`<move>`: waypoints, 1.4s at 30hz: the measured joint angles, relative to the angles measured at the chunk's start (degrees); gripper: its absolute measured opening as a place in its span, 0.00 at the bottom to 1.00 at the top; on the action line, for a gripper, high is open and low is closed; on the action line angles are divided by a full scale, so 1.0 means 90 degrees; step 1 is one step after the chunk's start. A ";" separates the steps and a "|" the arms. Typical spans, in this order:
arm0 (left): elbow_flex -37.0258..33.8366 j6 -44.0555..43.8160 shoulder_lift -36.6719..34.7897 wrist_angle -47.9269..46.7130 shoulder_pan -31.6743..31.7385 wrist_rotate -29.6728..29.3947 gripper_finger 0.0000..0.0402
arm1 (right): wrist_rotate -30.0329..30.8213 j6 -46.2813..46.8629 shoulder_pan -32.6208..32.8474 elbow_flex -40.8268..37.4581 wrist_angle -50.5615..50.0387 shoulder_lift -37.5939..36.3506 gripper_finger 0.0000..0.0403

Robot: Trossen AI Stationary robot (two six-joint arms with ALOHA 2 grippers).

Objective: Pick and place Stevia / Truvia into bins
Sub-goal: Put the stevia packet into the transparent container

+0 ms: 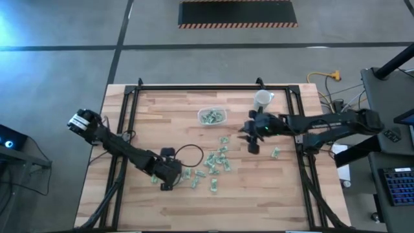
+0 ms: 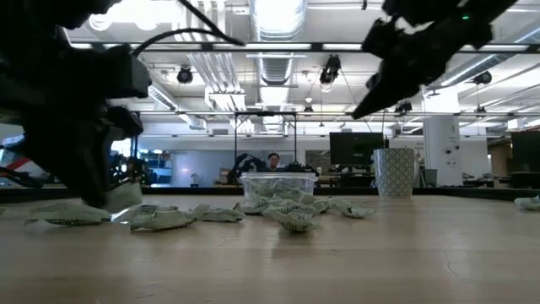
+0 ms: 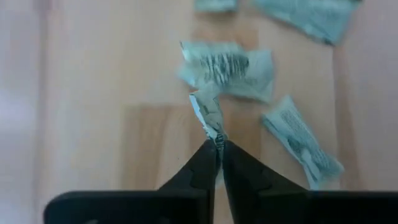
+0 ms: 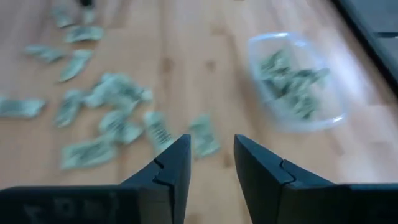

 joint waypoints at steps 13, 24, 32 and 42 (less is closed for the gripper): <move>0.0477 0.1658 -0.0067 0.0017 0.0867 -0.1796 0.00 | 0.0313 0.2974 0.1162 -0.1196 -0.1124 -0.1049 0.28; 0.0778 0.2759 -0.0069 0.0290 0.1903 -0.1943 0.00 | 0.0955 0.6705 0.1490 -0.0939 -0.3423 -0.1030 0.26; 0.0778 0.3269 -0.0069 0.0485 0.2479 -0.1933 0.00 | 0.0807 0.8255 0.1762 -0.0621 -0.5069 -0.0868 0.25; 0.0775 0.4241 -0.0082 0.1345 0.2940 -0.1925 0.00 | 0.0230 0.8414 0.1786 -0.0622 -0.4898 0.0090 0.25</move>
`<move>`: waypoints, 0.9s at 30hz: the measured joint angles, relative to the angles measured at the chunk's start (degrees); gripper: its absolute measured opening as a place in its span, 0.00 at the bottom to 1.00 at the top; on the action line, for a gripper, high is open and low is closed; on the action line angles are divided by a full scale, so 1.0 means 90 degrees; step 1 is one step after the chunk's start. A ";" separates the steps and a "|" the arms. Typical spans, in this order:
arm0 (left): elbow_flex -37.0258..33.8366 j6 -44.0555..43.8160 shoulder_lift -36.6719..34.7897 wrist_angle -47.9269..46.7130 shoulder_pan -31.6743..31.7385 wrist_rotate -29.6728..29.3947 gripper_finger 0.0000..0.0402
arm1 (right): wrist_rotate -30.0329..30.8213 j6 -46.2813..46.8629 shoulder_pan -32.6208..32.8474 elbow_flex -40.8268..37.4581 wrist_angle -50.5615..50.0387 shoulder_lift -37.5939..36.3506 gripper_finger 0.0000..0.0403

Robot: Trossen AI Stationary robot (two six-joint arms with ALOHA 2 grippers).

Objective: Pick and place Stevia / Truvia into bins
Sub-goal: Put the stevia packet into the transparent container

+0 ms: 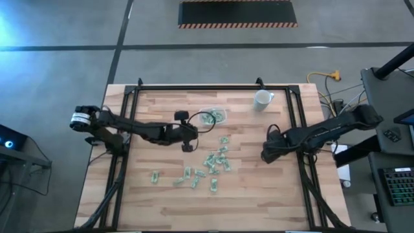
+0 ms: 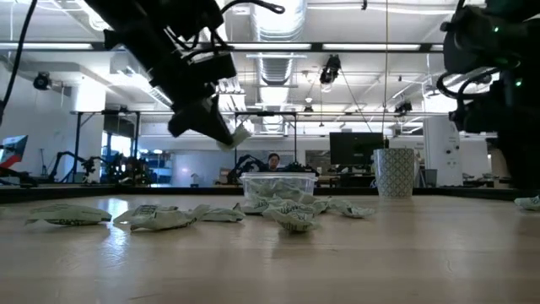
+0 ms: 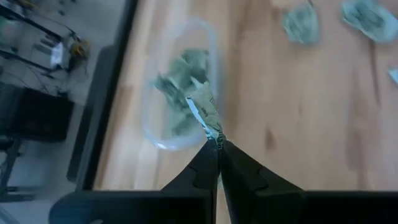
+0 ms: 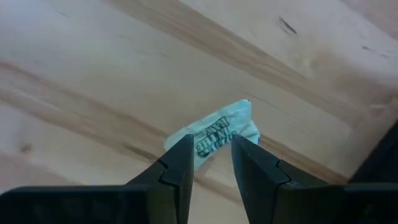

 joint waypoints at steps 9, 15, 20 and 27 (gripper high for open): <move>0.0000 0.0677 0.0005 0.0987 0.0480 0.0104 0.00 | -0.0069 0.0137 0.0000 0.0038 0.0139 0.0736 0.22; -0.0005 0.0773 0.0010 0.1200 0.0590 0.0236 0.00 | -0.0064 -0.0392 0.0000 0.0045 0.0557 0.1162 0.21; -0.0010 0.0959 0.0010 0.1390 0.0742 0.0554 0.00 | -0.0038 -0.0611 0.0000 0.0182 0.0712 0.1281 0.20; -0.0062 0.0997 0.0070 0.1618 0.1268 0.1347 0.00 | 0.0007 -0.1754 0.0009 0.0375 0.2325 0.1372 0.18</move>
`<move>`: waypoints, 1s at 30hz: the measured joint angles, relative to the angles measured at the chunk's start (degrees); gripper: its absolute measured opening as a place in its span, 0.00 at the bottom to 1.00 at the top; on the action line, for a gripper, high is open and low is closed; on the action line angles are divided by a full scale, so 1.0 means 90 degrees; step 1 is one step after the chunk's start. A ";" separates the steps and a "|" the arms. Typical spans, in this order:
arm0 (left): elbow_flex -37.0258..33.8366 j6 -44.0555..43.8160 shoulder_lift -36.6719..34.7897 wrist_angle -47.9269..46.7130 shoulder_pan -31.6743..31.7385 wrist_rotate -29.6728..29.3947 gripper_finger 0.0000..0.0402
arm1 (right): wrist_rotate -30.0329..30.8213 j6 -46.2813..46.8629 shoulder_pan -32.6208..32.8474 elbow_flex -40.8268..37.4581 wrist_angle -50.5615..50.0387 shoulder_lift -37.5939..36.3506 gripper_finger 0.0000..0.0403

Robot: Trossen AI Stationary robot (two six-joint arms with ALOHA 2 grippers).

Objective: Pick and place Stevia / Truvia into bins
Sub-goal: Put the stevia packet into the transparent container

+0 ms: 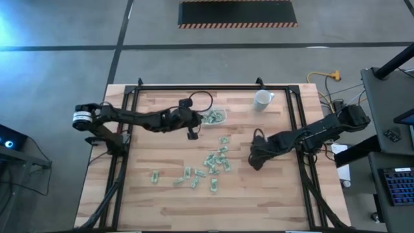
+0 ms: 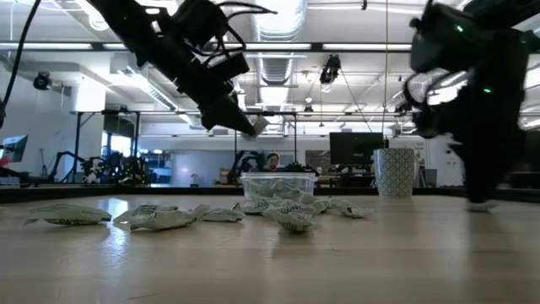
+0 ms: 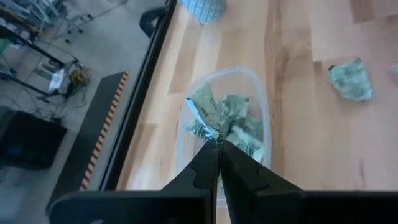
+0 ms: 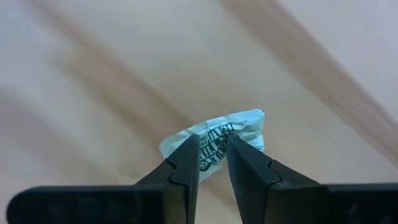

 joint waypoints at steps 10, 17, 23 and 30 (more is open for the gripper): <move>0.0104 0.0142 0.0890 0.0236 0.0748 0.0960 0.00 | -0.0053 -0.1556 0.0000 0.0145 0.1556 0.0648 0.19; 0.0346 0.0128 0.1543 0.0274 0.0828 0.1031 0.00 | -0.0051 -0.1832 0.0001 0.0280 0.1535 0.0922 0.18; 0.0531 0.0147 0.1662 0.0213 0.0825 0.1034 0.00 | -0.0022 -0.2027 0.0002 0.0318 0.1421 0.0831 0.16; 0.0577 0.0278 0.1497 0.0052 0.0825 0.1075 0.13 | 0.0021 -0.2139 0.0000 0.0306 0.1268 0.0830 0.08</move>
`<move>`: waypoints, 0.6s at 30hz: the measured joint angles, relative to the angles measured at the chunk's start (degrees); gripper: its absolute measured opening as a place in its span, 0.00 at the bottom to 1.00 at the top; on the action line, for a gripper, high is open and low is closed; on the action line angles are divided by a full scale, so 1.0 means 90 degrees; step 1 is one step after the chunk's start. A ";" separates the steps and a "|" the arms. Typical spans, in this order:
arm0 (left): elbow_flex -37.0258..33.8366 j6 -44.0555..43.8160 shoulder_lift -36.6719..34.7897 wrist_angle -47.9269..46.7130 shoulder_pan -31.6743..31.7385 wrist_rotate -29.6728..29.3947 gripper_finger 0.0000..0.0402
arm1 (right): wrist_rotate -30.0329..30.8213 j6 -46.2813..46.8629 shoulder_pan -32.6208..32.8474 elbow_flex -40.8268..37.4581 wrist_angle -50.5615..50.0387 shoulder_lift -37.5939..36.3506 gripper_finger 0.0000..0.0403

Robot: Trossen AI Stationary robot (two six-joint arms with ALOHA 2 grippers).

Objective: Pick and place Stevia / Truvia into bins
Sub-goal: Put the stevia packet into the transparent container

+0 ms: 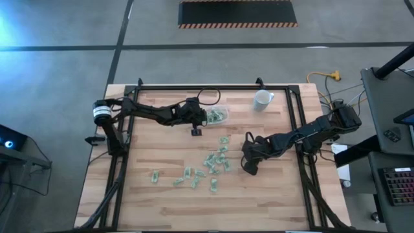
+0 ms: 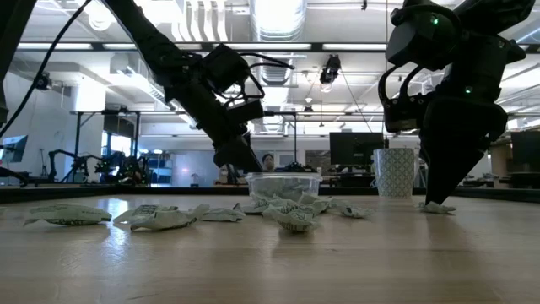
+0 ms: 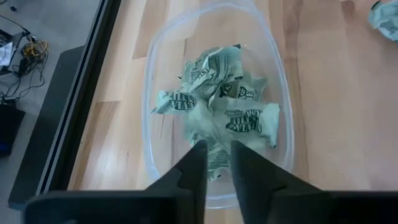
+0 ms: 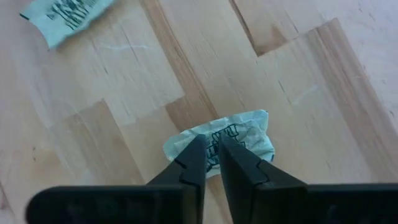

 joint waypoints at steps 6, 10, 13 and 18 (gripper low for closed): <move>0.0002 -0.0047 -0.0298 -0.0288 -0.0027 -0.0014 0.30 | 0.0112 -0.0105 0.0004 -0.0005 -0.0041 0.0005 0.02; 0.0004 -0.0184 -0.0682 -0.0520 -0.0099 -0.0033 0.36 | 0.0119 -0.0462 0.0004 0.0081 -0.0092 -0.0002 0.02; 0.0002 -0.0229 -0.1097 -0.0832 -0.0198 -0.0040 0.38 | 0.0170 -0.0856 0.0002 0.0284 -0.0122 -0.0017 0.02; -0.0036 -0.0528 -0.1793 -0.1076 -0.0395 -0.0033 0.38 | 0.0479 -0.1496 0.0002 0.0673 -0.0077 -0.0143 0.02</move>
